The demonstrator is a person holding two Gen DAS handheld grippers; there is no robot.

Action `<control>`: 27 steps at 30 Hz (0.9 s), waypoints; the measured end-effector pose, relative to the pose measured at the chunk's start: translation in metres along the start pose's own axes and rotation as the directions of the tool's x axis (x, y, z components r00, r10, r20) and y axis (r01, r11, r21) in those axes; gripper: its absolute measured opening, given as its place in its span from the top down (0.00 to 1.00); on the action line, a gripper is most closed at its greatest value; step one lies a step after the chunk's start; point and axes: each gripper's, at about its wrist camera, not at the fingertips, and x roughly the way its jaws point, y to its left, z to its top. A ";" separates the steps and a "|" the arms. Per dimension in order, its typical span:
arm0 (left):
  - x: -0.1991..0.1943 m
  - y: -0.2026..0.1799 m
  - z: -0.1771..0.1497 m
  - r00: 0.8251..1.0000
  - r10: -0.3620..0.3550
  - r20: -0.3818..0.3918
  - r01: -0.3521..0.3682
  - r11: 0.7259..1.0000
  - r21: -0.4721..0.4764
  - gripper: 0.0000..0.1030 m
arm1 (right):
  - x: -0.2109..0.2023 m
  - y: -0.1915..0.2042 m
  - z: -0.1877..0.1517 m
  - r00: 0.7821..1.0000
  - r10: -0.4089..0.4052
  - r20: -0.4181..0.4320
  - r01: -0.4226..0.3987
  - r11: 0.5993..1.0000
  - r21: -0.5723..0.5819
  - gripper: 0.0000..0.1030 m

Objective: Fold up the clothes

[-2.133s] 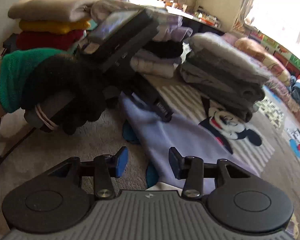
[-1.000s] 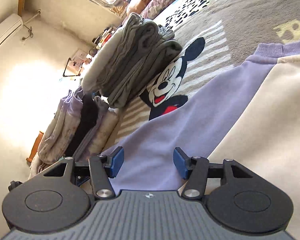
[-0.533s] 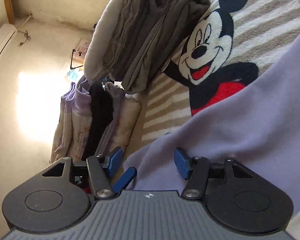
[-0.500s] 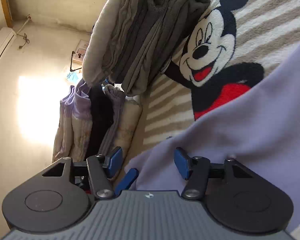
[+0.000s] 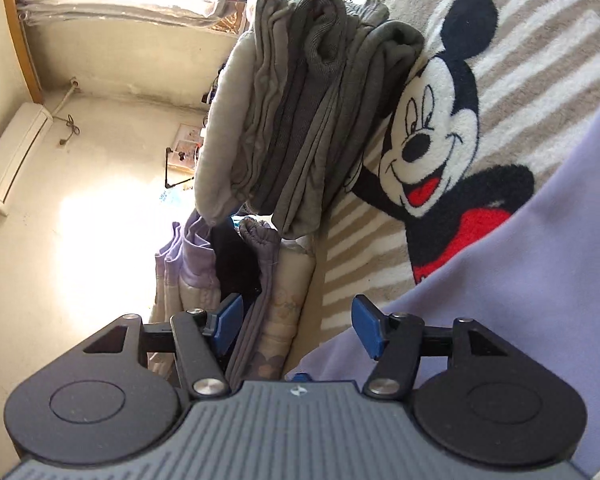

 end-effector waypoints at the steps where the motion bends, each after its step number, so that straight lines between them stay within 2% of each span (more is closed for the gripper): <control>1: -0.003 0.003 0.002 0.996 0.073 0.050 -0.074 0.997 0.019 0.43 | -0.003 -0.004 -0.002 1.000 0.002 0.009 -0.002 1.000 0.017 0.39; 2: -0.008 0.006 0.005 0.987 0.125 0.098 -0.128 0.992 0.021 0.43 | -0.004 -0.007 -0.003 1.000 -0.018 0.015 0.018 1.000 0.015 0.40; 6: -0.054 0.026 0.022 0.964 0.110 0.240 -0.097 0.993 -0.066 0.27 | -0.008 -0.016 -0.005 0.999 -0.028 0.032 0.027 0.999 0.024 0.44; 7: -0.063 0.028 0.023 0.962 0.091 0.257 -0.074 0.994 -0.074 0.26 | -0.007 -0.015 -0.005 0.999 -0.030 0.033 0.029 0.999 0.019 0.43; 9: -0.069 0.032 0.022 0.970 0.019 0.244 0.003 0.996 -0.090 0.24 | -0.005 -0.008 -0.006 0.998 -0.055 0.027 0.056 0.998 -0.033 0.42; 11: -0.060 0.028 0.018 0.982 -0.038 0.183 0.054 0.995 -0.083 0.21 | -0.003 -0.004 -0.007 0.997 -0.071 0.023 0.072 0.995 -0.067 0.40; 12: -0.049 0.023 0.016 0.989 -0.047 0.139 0.056 0.997 -0.060 0.17 | -0.004 -0.005 -0.007 0.997 -0.069 0.026 0.070 0.996 -0.063 0.40; 13: -0.039 0.019 0.015 0.994 -0.039 0.097 0.043 0.998 -0.037 0.15 | -0.005 -0.007 -0.007 0.998 -0.059 0.036 0.061 0.997 -0.049 0.40; 14: -0.032 0.015 0.013 0.996 0.029 0.084 -0.028 1.000 -0.011 0.15 | -0.006 -0.008 -0.008 0.998 -0.050 0.046 0.051 0.998 -0.035 0.40; 15: -0.029 0.012 0.012 0.985 0.123 0.117 -0.125 0.992 0.011 0.26 | -0.007 -0.010 -0.008 0.998 -0.042 0.055 0.043 0.999 -0.022 0.40; 16: -0.030 0.010 0.013 0.973 0.169 0.160 -0.175 0.984 0.028 0.36 | -0.009 -0.011 -0.007 0.997 -0.036 0.062 0.037 0.999 -0.012 0.40; 17: -0.031 0.008 0.014 0.962 0.193 0.195 -0.203 0.978 0.036 0.35 | -0.011 -0.012 -0.007 0.997 -0.031 0.070 0.032 0.999 -0.006 0.40; 19: -0.042 0.007 0.015 0.961 0.150 0.232 -0.160 0.987 0.026 0.19 | -0.025 -0.008 -0.003 0.996 -0.018 0.092 0.019 1.000 -0.012 0.39; 21: -0.044 0.002 0.012 0.961 0.114 0.252 -0.133 0.989 0.061 0.13 | -0.049 -0.001 0.004 0.991 -0.007 0.131 0.012 0.999 -0.038 0.39; 24: -0.037 -0.007 0.005 0.972 0.088 0.219 -0.115 0.987 0.110 0.13 | -0.103 0.007 0.012 0.977 0.010 0.214 0.008 0.997 -0.079 0.39; 27: -0.026 -0.028 -0.009 0.975 0.095 0.199 -0.137 0.968 0.208 0.14 | -0.177 0.009 0.008 0.950 -0.024 0.312 0.065 0.991 -0.121 0.39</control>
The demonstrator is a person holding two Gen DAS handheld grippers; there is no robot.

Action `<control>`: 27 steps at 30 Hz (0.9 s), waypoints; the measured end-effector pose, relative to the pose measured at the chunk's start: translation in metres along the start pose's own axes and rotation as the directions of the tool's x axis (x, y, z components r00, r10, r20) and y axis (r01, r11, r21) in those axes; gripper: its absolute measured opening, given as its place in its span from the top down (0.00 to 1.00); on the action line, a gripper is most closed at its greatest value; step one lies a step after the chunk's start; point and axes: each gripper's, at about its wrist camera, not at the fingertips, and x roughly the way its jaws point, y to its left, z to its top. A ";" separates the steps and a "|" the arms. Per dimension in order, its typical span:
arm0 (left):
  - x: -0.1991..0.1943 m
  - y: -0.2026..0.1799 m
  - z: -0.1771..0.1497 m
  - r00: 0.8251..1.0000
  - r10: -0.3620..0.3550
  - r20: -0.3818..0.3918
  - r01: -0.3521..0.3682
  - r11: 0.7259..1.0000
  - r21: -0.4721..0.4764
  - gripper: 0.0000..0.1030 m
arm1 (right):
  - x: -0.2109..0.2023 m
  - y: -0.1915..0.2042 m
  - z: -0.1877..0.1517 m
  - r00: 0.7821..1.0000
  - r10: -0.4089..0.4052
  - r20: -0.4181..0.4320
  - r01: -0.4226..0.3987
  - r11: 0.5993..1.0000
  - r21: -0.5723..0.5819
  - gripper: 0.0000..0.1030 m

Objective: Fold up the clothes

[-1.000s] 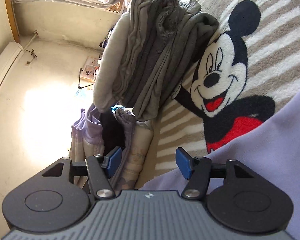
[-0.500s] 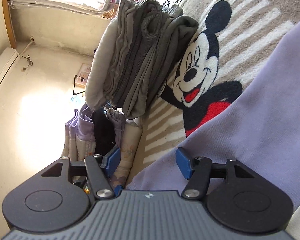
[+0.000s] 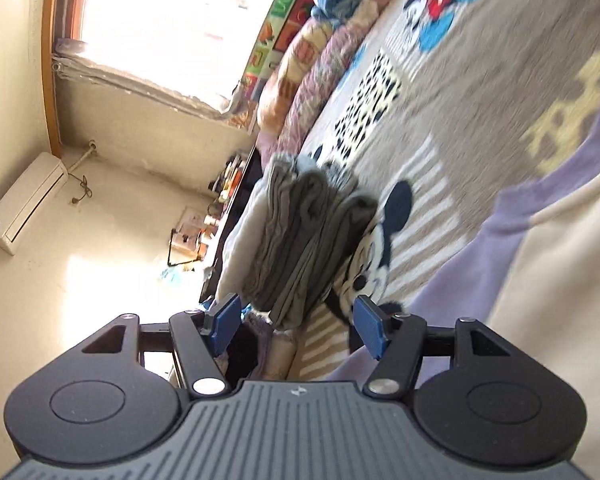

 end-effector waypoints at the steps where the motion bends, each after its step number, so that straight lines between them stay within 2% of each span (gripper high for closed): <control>1: 0.002 -0.009 -0.005 1.000 0.004 -0.008 -0.004 0.999 0.042 0.14 | -0.026 -0.003 0.003 0.999 -0.021 0.027 0.021 1.000 -0.014 0.39; 6: 0.009 -0.050 -0.037 0.997 0.075 -0.025 -0.066 0.967 0.246 0.15 | -0.162 -0.038 0.007 0.979 -0.146 0.146 0.151 0.988 -0.025 0.37; 8: 0.013 -0.066 -0.050 0.997 0.079 -0.020 -0.070 0.948 0.309 0.15 | -0.212 -0.059 0.000 0.963 -0.198 0.182 0.200 0.980 0.007 0.29; 11: 0.013 -0.093 -0.075 0.997 0.075 -0.036 -0.050 0.889 0.455 0.16 | -0.278 -0.095 -0.018 0.934 -0.267 0.236 0.255 0.963 0.084 0.24; 13: 0.015 -0.106 -0.089 0.995 0.092 -0.045 -0.055 0.850 0.524 0.24 | -0.313 -0.117 -0.032 0.912 -0.305 0.275 0.278 0.951 0.134 0.24; 14: 0.013 -0.108 -0.092 0.995 0.096 -0.042 -0.059 0.842 0.536 0.34 | -0.326 -0.126 -0.038 0.903 -0.318 0.289 0.283 0.946 0.156 0.24; 16: 0.011 -0.113 -0.098 0.994 0.103 -0.034 -0.066 0.826 0.560 0.42 | -0.350 -0.145 -0.052 0.892 -0.325 0.313 0.277 0.942 0.189 0.28; 19: 0.004 -0.121 -0.107 0.994 0.102 -0.039 -0.058 0.795 0.604 0.42 | -0.372 -0.158 -0.068 0.891 -0.305 0.335 0.266 0.951 0.160 0.39; 25: -0.005 -0.139 -0.144 0.989 0.082 -0.121 0.027 0.711 0.703 0.48 | -0.388 -0.159 -0.080 0.901 -0.286 0.326 0.282 0.957 0.060 0.42; 26: -0.004 -0.142 -0.154 0.987 0.082 -0.139 0.044 0.694 0.718 0.51 | -0.389 -0.157 -0.081 0.902 -0.288 0.322 0.292 0.956 0.038 0.41; 27: -0.003 -0.146 -0.165 0.983 0.094 -0.156 0.055 0.664 0.745 0.55 | -0.390 -0.154 -0.082 0.903 -0.291 0.318 0.301 0.953 0.016 0.40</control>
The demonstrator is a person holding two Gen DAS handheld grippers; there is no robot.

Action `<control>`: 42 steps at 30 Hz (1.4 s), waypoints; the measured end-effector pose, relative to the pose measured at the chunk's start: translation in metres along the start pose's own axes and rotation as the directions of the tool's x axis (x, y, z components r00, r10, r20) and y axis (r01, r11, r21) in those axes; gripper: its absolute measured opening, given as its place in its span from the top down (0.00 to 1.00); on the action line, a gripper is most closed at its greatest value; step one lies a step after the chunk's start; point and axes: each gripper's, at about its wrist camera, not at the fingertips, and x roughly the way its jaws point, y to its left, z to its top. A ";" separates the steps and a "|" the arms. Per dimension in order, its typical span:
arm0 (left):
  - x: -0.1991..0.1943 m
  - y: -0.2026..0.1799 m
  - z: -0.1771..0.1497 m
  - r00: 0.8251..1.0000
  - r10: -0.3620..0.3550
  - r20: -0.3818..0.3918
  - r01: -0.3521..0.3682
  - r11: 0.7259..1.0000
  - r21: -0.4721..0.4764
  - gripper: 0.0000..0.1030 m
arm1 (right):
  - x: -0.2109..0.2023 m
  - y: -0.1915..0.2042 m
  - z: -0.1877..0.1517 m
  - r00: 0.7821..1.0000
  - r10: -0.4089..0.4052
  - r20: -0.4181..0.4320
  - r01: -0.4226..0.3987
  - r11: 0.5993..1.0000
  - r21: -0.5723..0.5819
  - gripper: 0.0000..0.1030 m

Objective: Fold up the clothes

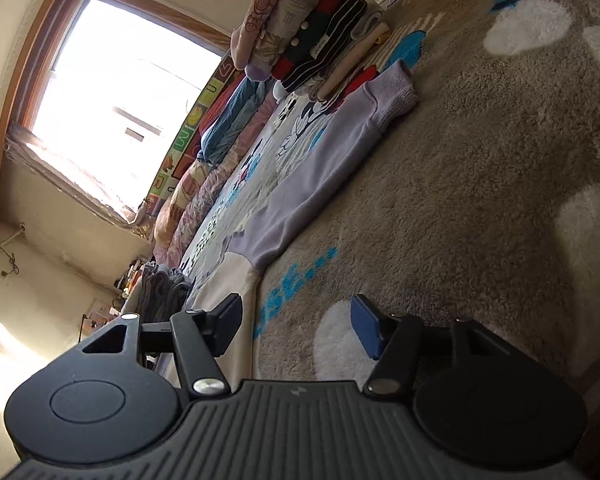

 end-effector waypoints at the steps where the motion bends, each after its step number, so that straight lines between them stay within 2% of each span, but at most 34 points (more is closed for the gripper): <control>1: 0.002 -0.011 -0.005 1.000 0.005 -0.024 -0.004 0.999 0.050 0.57 | -0.001 0.003 -0.001 1.000 -0.002 -0.003 0.002 1.000 -0.026 0.37; 3: 0.003 -0.026 -0.016 0.997 0.033 -0.063 -0.026 0.993 0.118 0.59 | 0.002 0.019 -0.005 1.000 0.005 -0.007 -0.006 0.994 -0.113 0.34; 5: -0.005 -0.032 -0.026 0.996 0.056 -0.076 -0.045 0.990 0.133 0.59 | 0.009 0.046 -0.015 0.999 0.040 -0.024 -0.044 0.967 -0.249 0.35; 7: -0.019 -0.035 -0.033 0.995 0.058 -0.079 -0.048 0.991 0.127 0.59 | 0.018 0.078 -0.028 0.995 0.082 -0.055 -0.097 0.912 -0.399 0.36; 11: -0.044 -0.046 -0.056 0.993 0.071 -0.094 -0.056 0.987 0.152 0.59 | 0.046 0.122 -0.057 0.978 0.122 -0.168 -0.197 0.806 -0.558 0.37; 14: -0.062 -0.059 -0.076 0.990 0.108 -0.087 -0.088 0.973 0.213 0.59 | 0.060 0.131 -0.073 0.973 0.081 -0.216 -0.197 0.779 -0.595 0.37; 18: -0.081 -0.064 -0.096 0.988 0.146 -0.057 -0.129 0.964 0.234 0.59 | 0.074 0.128 -0.086 0.970 -0.065 -0.234 -0.102 0.765 -0.636 0.40; 19: -0.084 -0.064 -0.100 0.988 0.148 -0.052 -0.132 0.965 0.228 0.59 | 0.074 0.126 -0.087 0.971 -0.078 -0.225 -0.086 0.768 -0.635 0.44; 22: -0.095 -0.056 -0.111 0.990 0.131 -0.052 -0.120 0.978 0.171 0.59 | 0.073 0.126 -0.088 0.971 -0.109 -0.211 -0.055 0.761 -0.646 0.45; 25: -0.104 -0.052 -0.117 0.991 0.117 -0.063 -0.107 0.984 0.146 0.59 | 0.076 0.126 -0.090 0.969 -0.132 -0.210 -0.042 0.747 -0.664 0.45; 30: -0.123 -0.049 -0.115 0.990 0.109 -0.086 -0.100 0.990 0.099 0.58 | 0.072 0.127 -0.087 0.971 -0.135 -0.197 -0.028 0.755 -0.655 0.46; 33: -0.140 -0.051 -0.108 0.990 0.141 0.022 -0.142 0.988 0.067 0.59 | 0.061 0.126 -0.083 0.975 -0.117 -0.187 -0.032 0.765 -0.644 0.45; 35: -0.145 -0.057 -0.103 0.988 0.110 0.112 -0.118 0.991 0.071 0.59 | 0.053 0.127 -0.081 0.980 -0.101 -0.170 -0.035 0.758 -0.651 0.45; 36: -0.143 -0.061 -0.102 0.988 0.090 0.127 -0.100 0.992 0.081 0.59 | 0.052 0.129 -0.082 0.980 -0.097 -0.172 -0.043 0.747 -0.663 0.45; 39: -0.124 -0.068 -0.106 0.996 0.043 0.081 -0.051 0.994 0.101 0.58 | 0.048 0.133 -0.087 0.979 -0.090 -0.182 -0.064 0.714 -0.697 0.45; 42: -0.102 -0.060 -0.116 0.998 0.055 -0.031 -0.053 0.996 0.067 0.57 | 0.058 0.130 -0.097 0.964 -0.165 -0.207 -0.042 0.676 -0.735 0.45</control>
